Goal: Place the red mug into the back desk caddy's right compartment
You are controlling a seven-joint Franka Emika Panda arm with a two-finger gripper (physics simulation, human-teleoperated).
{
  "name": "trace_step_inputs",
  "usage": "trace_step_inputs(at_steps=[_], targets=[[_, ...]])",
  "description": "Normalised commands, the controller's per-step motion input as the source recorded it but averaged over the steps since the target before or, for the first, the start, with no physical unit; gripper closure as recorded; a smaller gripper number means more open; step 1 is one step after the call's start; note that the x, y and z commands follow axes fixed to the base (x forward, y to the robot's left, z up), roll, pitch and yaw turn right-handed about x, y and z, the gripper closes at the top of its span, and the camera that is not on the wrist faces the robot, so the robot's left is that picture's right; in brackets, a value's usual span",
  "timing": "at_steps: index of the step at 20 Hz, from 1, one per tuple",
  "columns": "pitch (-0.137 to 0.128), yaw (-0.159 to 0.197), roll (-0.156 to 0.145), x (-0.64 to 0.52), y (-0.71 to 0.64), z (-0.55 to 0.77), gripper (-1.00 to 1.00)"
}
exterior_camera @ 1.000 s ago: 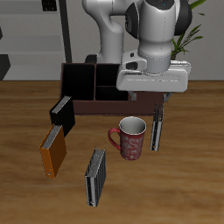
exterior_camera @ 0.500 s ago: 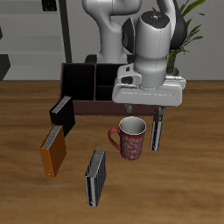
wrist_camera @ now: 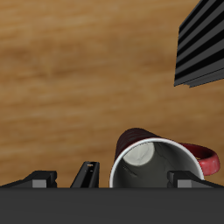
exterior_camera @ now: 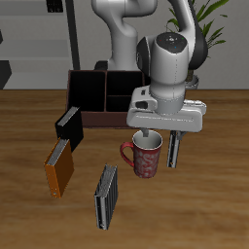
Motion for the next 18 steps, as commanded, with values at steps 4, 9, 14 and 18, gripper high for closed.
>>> trace_step_inputs(at_steps=[4,9,14,18], targets=[[0.016,-0.064,-0.007,0.00,-0.04,-0.17,-1.00],[0.024,-0.055,-0.016,0.06,-0.05,-0.21,-1.00],[0.040,-0.042,0.000,0.06,-0.02,-0.26,-1.00],[0.046,-0.054,0.013,0.01,-0.02,-0.25,-1.00]])
